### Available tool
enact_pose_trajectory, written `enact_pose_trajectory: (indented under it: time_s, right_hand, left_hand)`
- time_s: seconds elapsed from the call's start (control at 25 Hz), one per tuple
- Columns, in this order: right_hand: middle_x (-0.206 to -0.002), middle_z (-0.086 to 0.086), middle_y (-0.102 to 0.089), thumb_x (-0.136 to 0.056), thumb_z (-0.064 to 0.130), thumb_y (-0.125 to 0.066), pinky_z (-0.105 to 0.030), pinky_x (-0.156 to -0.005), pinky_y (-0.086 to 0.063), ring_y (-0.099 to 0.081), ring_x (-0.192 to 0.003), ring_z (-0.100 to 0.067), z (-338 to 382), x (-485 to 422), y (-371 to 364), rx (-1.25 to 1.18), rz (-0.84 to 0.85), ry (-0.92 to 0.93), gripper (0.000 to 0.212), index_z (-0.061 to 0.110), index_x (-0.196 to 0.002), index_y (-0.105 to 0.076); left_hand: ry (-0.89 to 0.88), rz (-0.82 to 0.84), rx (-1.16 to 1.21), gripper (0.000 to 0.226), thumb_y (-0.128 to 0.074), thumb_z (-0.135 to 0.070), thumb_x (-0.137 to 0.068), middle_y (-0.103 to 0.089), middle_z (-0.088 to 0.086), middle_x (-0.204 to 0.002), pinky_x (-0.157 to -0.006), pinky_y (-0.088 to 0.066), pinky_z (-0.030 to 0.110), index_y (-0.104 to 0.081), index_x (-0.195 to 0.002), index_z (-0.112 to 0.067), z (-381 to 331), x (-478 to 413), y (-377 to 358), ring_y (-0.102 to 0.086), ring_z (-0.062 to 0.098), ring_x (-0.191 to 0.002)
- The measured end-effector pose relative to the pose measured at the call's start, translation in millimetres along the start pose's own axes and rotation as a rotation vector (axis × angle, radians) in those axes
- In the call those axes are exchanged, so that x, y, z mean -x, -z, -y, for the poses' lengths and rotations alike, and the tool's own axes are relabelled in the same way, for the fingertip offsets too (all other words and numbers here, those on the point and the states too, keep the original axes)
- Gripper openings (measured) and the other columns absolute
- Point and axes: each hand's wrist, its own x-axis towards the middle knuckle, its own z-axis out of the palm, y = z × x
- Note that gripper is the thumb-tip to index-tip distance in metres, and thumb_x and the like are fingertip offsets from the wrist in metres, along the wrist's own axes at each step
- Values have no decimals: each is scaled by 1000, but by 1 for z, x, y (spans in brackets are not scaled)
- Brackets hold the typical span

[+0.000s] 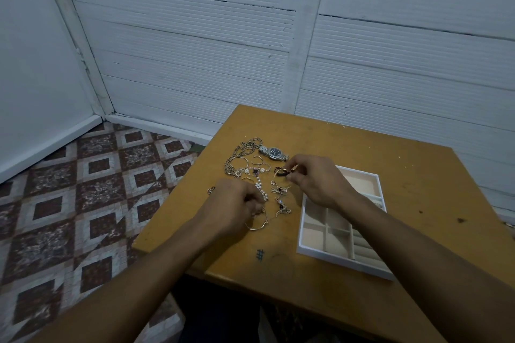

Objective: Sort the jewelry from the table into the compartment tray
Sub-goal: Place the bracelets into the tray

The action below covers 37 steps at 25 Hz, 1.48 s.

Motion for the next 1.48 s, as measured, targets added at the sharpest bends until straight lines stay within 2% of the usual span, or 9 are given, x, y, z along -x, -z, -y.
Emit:
enact_pose_trajectory:
  time_s: [0.12,0.2,0.28,0.48,0.64,0.88,1.12,1.24,1.48]
  right_hand:
    - [-73,7,-63,-88,22,-67,-19,-59,-39,-56,-69,-10,-3,2,8,-43,-43,-25,4,25,-91,-66]
    - [-70,6,-64,-88,21,-68,-9,-50,-36,-55,-63,-4,-4,4,13,-114,-81,-40,4,24,-86,-66]
    - [-69,6,-65,-88,20,-68,-6,-50,-37,-56,-62,-1,-2,5,16,-161,-103,-46,5,24,-84,-66]
    - [-70,7,-65,-85,22,-70,-12,-57,-40,-58,-67,-6,7,8,17,-181,-89,-13,6,25,-82,-67]
    - [-76,9,-67,-83,22,-73,-11,-59,-40,-59,-72,-4,12,11,22,-171,-125,35,3,24,-82,-71]
    - [-70,17,-63,-82,24,-75,-11,-55,-38,-60,-69,-1,19,17,30,-177,-172,58,6,27,-78,-71]
    - [-70,17,-63,-82,25,-75,-17,-60,-41,-60,-71,-4,20,21,35,-186,-231,82,3,25,-79,-73]
    - [-72,14,-66,-82,25,-74,-18,-60,-41,-59,-70,-4,18,22,36,-191,-235,77,4,25,-79,-73]
    - [-78,7,-70,-82,23,-74,-20,-66,-48,-63,-76,-8,9,23,37,-218,-257,45,2,23,-81,-74]
  left_hand:
    - [18,-46,38,17,-64,-8,-89,-70,-5,-82,-60,-44,1,-74,-101,-15,-5,-5,7,-61,-6,-66]
    - [22,-83,47,13,-67,-9,-88,-71,-1,-79,-59,-48,8,-74,-98,-12,-8,-9,12,-61,-2,-60]
    - [16,-106,2,11,-69,-13,-86,-72,1,-81,-60,-50,14,-75,-95,-13,-13,-11,16,-60,0,-59]
    - [-73,-234,-75,10,-74,-20,-83,-69,-8,-80,-58,-38,2,-75,-93,-20,-25,-11,21,-57,-4,-66]
    - [-93,-273,-66,7,-74,-21,-83,-65,-12,-75,-58,-40,5,-75,-90,-22,-28,-11,24,-58,-4,-67]
    - [-133,-326,-30,7,-75,-20,-81,-63,-15,-73,-62,-48,12,-73,-87,-23,-34,-9,28,-58,-5,-70]
    - [-153,-373,-6,7,-76,-24,-80,-65,-12,-74,-62,-50,15,-72,-85,-23,-36,-9,32,-59,-3,-71]
    - [-146,-401,7,7,-77,-22,-79,-63,-14,-71,-57,-45,8,-72,-84,-23,-37,-9,35,-59,-4,-69]
    - [-101,-391,53,11,-76,-20,-81,-63,-14,-72,-61,-48,7,-73,-91,-19,-34,-9,34,-61,-3,-71]
